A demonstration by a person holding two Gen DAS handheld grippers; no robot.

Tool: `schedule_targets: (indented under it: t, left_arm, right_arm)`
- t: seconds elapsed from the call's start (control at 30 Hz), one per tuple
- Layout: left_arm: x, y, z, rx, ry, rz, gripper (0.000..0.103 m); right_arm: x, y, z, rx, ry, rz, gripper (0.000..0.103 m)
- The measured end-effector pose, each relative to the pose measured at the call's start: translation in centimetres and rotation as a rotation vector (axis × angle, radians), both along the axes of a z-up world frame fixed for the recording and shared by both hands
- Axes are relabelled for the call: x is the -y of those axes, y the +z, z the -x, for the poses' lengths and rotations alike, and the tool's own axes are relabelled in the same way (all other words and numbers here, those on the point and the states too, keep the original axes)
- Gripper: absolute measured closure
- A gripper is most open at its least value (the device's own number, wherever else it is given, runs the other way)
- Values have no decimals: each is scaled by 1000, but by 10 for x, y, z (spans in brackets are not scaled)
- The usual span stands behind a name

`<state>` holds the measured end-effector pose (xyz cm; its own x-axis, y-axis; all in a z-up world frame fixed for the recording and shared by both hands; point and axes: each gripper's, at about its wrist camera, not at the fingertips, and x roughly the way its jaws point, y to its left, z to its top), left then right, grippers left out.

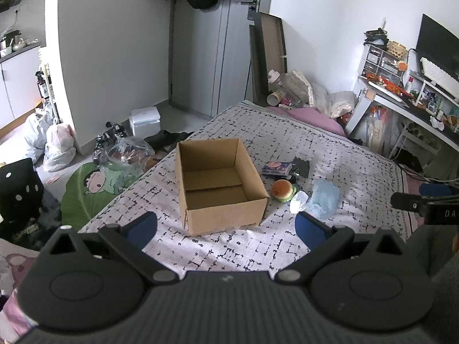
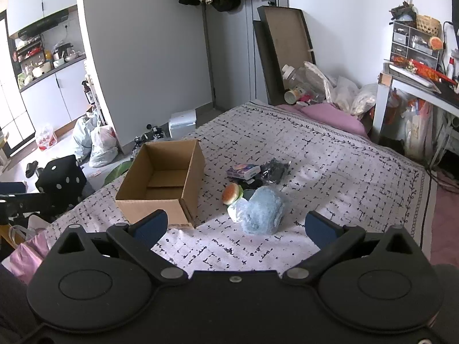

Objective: Organize soft objects

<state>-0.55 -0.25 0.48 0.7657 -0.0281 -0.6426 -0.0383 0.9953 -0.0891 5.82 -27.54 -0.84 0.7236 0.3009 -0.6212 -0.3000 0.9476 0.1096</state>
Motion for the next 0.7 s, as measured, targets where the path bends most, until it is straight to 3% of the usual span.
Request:
schedule_targets:
  t: [0.7]
  left_arm:
    - [-1,4,-4,27,-39,23,1]
  right_arm:
    - [4,2,4,41,-43,13,0]
